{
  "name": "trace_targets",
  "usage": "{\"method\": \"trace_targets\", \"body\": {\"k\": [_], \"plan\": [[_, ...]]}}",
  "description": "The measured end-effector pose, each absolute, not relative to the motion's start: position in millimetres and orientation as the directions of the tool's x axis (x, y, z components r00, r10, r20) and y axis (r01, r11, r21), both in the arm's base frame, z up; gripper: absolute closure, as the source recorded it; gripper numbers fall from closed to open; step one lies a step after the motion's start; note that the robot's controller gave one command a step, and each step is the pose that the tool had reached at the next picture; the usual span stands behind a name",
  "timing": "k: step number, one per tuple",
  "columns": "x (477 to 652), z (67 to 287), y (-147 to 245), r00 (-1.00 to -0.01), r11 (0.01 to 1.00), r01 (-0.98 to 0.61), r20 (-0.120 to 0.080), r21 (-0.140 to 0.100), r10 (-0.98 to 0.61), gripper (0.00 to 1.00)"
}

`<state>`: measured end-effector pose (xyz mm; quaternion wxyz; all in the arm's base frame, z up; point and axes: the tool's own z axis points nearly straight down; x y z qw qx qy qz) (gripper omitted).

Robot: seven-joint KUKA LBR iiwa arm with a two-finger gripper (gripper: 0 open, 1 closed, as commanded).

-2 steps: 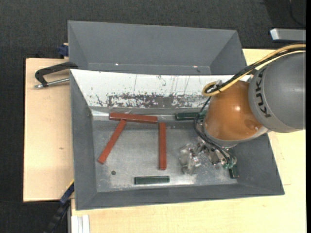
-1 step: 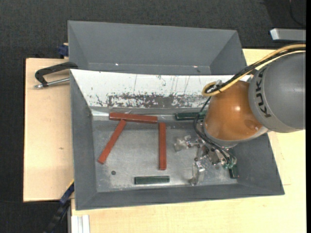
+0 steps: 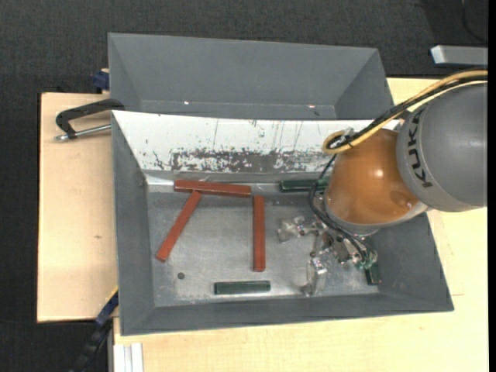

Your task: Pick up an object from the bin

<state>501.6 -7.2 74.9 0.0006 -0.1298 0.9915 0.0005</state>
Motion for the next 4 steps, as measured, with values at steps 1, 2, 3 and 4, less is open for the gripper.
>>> {"method": "trace_targets", "body": {"k": [1,2,3,4], "plan": [[501.0,88,3,-0.940,0.940,-0.341,0.002,0.000,-0.341,0.00],[528.0,91,45,-0.861,0.861,-0.509,-0.011,-0.004,-0.509,0.00],[507.2,85,87,-0.889,0.889,-0.458,-0.002,0.001,-0.458,1.00],[507.2,85,87,-0.889,0.889,-0.458,-0.002,0.001,-0.458,1.00]]}}
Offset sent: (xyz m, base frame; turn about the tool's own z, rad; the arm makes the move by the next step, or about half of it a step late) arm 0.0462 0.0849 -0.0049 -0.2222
